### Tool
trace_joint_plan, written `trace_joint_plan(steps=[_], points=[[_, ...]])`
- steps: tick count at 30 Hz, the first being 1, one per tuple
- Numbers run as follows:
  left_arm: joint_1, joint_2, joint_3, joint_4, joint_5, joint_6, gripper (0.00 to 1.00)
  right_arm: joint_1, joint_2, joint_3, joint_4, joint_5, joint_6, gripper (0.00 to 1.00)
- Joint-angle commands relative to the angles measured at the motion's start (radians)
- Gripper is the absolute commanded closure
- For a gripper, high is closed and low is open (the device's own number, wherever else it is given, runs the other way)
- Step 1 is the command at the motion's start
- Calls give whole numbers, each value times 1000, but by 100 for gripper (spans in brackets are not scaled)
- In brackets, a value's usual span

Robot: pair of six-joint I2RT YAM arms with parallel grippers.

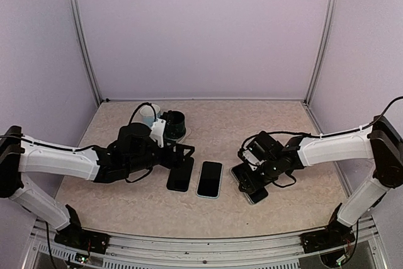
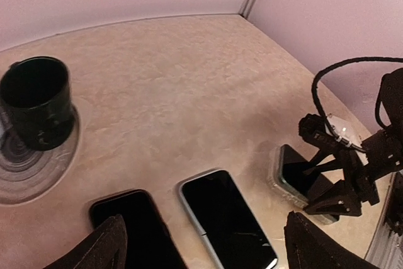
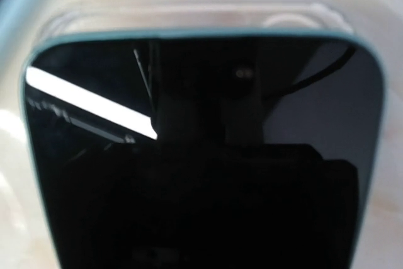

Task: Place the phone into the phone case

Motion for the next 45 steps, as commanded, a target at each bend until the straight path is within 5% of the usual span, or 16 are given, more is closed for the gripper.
trace_joint_plan(steps=[1,9,15,20,29,31,34,45], points=[[-3,185,125,160,313,-87,13,40,-60,-61,262,24,-20,70],[8,550,307,326,541,-274,6,63,-103,-152,508,32,-74,70],[5,659,401,316,574,-275,17,64,-96,-190,566,26,-93,70],[5,721,447,276,582,-273,41,64,-74,-186,567,31,-108,70],[4,726,435,244,608,-248,100,63,-50,-174,571,33,-104,68],[7,718,427,230,613,-230,100,63,-48,-169,556,31,-105,57],[13,687,411,191,598,-159,100,61,-68,-180,542,25,-113,5],[-20,410,316,22,626,366,100,-25,-286,-262,537,-328,-306,1]])
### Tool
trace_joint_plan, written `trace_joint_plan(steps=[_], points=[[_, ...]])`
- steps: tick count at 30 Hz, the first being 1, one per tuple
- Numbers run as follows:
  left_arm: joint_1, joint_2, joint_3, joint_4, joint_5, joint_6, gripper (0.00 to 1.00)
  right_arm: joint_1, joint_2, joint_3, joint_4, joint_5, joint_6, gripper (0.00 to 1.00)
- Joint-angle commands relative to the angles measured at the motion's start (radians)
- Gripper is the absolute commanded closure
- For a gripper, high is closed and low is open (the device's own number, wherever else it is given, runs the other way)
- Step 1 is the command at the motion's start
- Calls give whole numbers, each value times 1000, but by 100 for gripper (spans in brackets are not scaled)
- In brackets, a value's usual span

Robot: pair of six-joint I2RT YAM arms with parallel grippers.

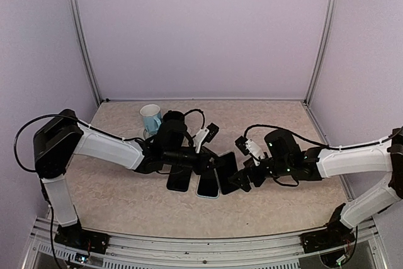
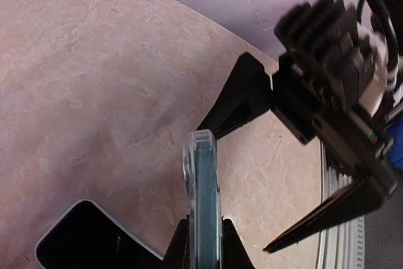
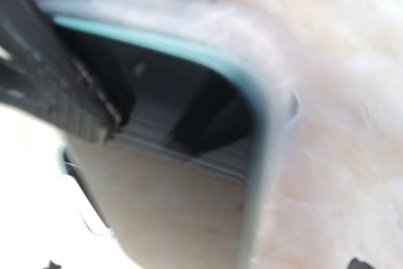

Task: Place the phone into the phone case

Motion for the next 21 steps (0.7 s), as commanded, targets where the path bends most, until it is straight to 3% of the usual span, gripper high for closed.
trace_joint_plan(steps=[1,4,8,11,13,17,21], points=[[-34,-146,-60,-115,57,349,100,-23,-123,-54,53,-216,-112,1],[-44,-220,-110,-81,158,415,100,-24,-174,-98,136,-377,-225,1],[-44,-298,-152,-34,227,418,100,-23,-156,-71,98,-428,-303,5],[-43,-321,-154,-20,247,401,100,-10,-152,-97,168,-492,-325,9],[-43,-327,-153,-9,273,387,100,4,-146,-118,224,-503,-320,17],[-43,-337,-158,28,302,351,100,30,-128,-122,304,-497,-290,45],[-45,-345,-158,50,321,324,100,46,-106,-99,304,-491,-288,66]])
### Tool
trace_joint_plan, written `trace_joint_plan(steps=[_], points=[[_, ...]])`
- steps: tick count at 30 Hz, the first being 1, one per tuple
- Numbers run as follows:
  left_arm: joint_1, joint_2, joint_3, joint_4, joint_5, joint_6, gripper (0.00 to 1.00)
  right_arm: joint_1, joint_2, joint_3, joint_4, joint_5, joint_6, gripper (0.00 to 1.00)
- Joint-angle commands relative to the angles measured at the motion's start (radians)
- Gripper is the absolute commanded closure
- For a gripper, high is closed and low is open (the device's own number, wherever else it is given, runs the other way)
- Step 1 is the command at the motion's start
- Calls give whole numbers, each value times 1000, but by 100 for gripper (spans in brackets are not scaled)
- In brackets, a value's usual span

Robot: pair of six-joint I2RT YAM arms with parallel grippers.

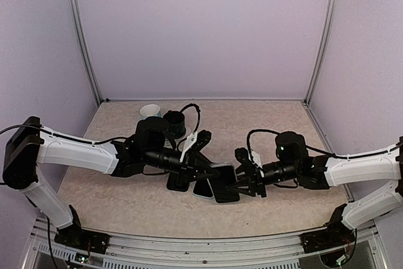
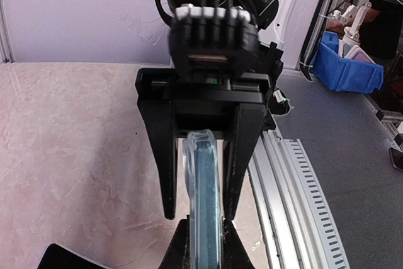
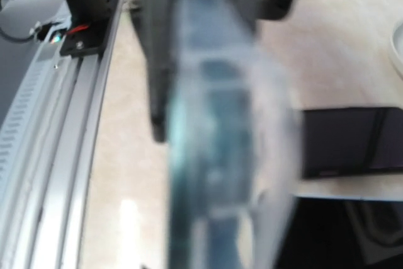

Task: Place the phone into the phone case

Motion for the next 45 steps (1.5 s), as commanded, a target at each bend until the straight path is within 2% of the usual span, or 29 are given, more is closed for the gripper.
trace_joint_plan(steps=[1,3,4,7,8,10,12,13,15,19,23,24,27,29,30,32,33,39,40,41,42,43,45], points=[[1,-46,-1,109,60,-40,100,17,27,26,53,-26,4,71],[1,-45,0,114,64,-53,100,19,33,56,26,-41,11,82],[2,-46,2,115,65,-54,100,19,34,73,8,-48,15,94],[1,-53,-1,115,54,-54,100,19,27,107,-29,-77,30,100],[1,-59,-3,116,48,-54,95,19,21,115,-37,-81,35,100],[2,-71,-13,120,39,-81,71,19,7,133,-55,-77,47,100],[-4,-83,-32,136,6,-84,36,17,-11,158,-74,-81,62,100],[-6,-91,-49,154,-25,-87,25,17,-23,171,-78,-82,73,100],[-13,-121,-101,212,-56,-83,16,17,-62,188,-71,-82,97,100],[-69,-184,-211,359,-157,-31,13,16,-138,187,12,-105,161,100],[-129,-185,-234,432,-288,9,17,16,-164,202,89,-154,214,100],[-130,-174,-230,450,-304,3,22,16,-166,209,96,-167,223,100],[-132,-150,-206,455,-295,-3,47,16,-176,220,107,-167,235,100],[-137,-133,-185,451,-276,-4,52,17,-184,220,110,-157,235,100],[-140,-128,-177,449,-274,-3,62,17,-186,220,109,-156,233,100],[-146,-116,-163,439,-277,-1,97,17,-185,221,107,-159,236,100],[-147,-109,-155,429,-281,-4,100,17,-187,222,105,-161,237,100],[-149,-113,-151,416,-287,-17,100,17,-203,213,105,-157,240,100],[-150,-111,-147,413,-280,-20,86,17,-202,213,112,-162,243,100],[-152,-104,-143,420,-279,-31,59,17,-200,213,124,-166,250,100],[-154,-95,-137,431,-283,-40,41,17,-197,213,137,-171,256,100],[-157,-81,-131,447,-282,-49,35,17,-195,215,151,-175,259,100],[-165,-45,-117,496,-280,-66,32,17,-190,223,172,-183,265,100]])
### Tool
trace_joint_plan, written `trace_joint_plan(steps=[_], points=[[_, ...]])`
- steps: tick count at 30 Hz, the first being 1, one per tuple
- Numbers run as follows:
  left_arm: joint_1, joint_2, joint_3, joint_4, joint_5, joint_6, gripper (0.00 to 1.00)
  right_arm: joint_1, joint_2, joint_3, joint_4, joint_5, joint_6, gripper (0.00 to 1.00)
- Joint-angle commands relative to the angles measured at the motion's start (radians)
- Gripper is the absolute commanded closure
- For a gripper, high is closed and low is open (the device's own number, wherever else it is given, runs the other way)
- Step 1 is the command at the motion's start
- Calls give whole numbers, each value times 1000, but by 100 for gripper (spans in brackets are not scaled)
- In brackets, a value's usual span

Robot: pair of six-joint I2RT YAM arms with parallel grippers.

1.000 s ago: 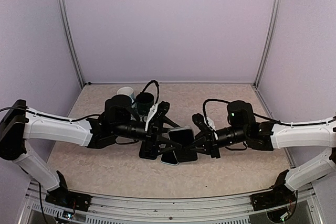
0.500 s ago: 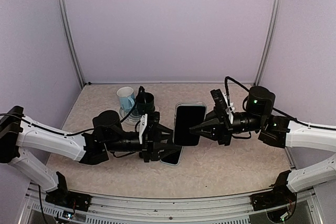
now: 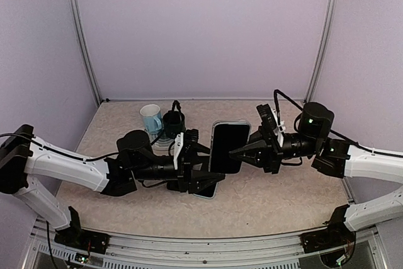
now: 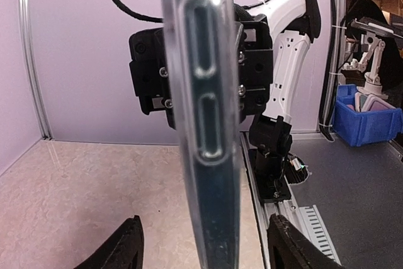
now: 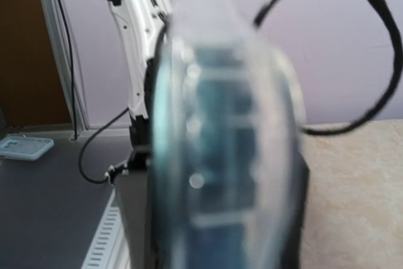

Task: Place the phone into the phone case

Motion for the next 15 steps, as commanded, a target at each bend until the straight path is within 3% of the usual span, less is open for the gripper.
trace_joint_plan(steps=[1,7,9,10,11,15], points=[[-20,73,49,106,7,-37,33,6,-14,43,127,-31,40,100],[-30,156,103,244,40,-117,59,8,-11,55,180,-24,45,100],[-41,174,125,263,72,-110,78,8,-9,56,181,-23,45,100],[-48,181,133,262,65,-100,94,8,-9,56,174,-19,42,100],[-54,185,134,260,51,-90,100,9,-11,57,167,-16,38,100],[-60,185,121,262,3,-77,100,9,-33,47,157,-2,33,100]])
